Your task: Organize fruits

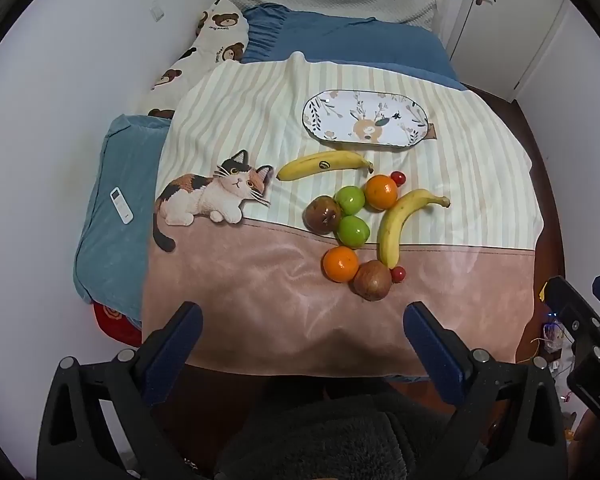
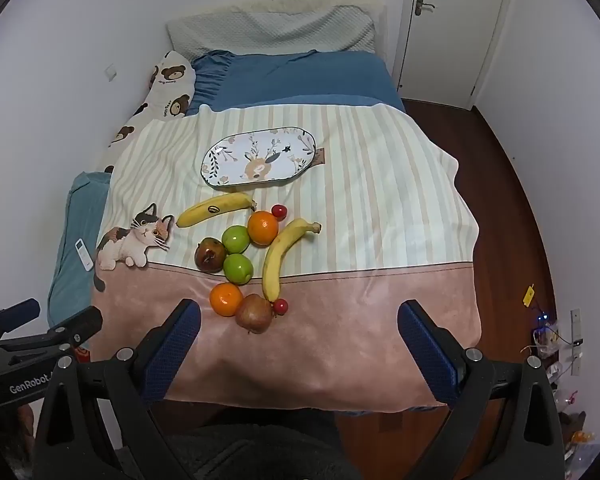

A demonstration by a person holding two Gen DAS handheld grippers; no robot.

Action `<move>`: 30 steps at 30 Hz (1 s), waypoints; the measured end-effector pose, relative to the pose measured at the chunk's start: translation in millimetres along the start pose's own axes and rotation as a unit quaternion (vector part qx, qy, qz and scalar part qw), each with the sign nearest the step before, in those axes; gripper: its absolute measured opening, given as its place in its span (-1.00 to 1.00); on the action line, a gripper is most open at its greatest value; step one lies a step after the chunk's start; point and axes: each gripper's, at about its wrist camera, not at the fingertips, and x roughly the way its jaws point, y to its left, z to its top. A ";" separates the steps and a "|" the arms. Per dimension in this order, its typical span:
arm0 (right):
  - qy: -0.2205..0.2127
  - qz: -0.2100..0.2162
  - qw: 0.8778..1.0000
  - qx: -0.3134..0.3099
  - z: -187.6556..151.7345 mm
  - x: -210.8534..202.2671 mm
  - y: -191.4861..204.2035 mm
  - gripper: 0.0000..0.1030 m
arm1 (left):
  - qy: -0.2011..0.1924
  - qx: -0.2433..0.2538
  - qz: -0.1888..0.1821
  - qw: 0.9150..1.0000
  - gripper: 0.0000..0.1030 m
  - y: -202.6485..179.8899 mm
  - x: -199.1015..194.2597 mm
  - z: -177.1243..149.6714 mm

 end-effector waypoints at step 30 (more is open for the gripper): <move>0.007 0.001 1.000 -0.001 3.0 2.9 10.8 0.96 | -0.016 -0.001 -0.002 1.000 0.99 9.9 -14.8 11.0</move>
